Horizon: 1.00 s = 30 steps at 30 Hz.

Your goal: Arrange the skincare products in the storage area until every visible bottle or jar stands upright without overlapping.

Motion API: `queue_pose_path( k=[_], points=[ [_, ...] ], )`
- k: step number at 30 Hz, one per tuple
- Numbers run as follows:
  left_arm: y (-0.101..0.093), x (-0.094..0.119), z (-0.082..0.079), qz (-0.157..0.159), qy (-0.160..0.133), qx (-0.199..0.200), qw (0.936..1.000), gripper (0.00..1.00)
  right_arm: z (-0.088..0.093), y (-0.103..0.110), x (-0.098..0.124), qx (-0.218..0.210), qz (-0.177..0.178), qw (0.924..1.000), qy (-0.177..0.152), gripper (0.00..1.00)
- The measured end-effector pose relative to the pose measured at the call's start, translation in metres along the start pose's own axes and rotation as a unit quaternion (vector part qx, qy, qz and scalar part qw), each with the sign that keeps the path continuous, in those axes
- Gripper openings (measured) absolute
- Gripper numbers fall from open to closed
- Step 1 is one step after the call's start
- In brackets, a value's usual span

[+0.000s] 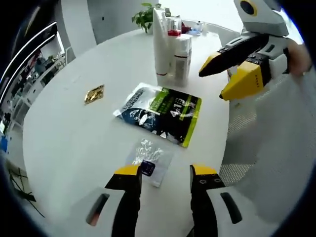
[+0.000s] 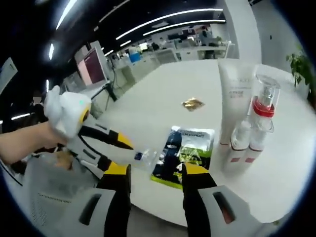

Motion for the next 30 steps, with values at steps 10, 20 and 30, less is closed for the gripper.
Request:
queue_pose_path(
  k=[10, 20, 30],
  points=[
    [-0.013, 0.025, -0.004, -0.016, -0.023, 0.043, 0.9987, 0.57, -0.009, 0.006, 0.012, 0.032, -0.020, 0.9989, -0.028, 0.54],
    [-0.022, 0.046, -0.006, -0.017, -0.050, 0.084, 0.9950, 0.64, -0.020, -0.003, 0.027, 0.048, -0.027, 0.9974, -0.045, 0.58],
    [-0.029, 0.074, -0.007, -0.035, -0.077, 0.139, 0.9866, 0.76, -0.030, -0.015, 0.044, 0.043, -0.021, 0.9969, -0.062, 0.65]
  ],
)
Point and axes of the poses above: the point that each gripper's makers call its tool centre point, and the gripper's own axes: x roughly backward along the fingers, y roughly to its left, z roughly out of its underside, the point moved 8 cm from there along x, roughly backward along the fingers, and after that the axes turned 2 degrees about -y, right-handed, at the moved point
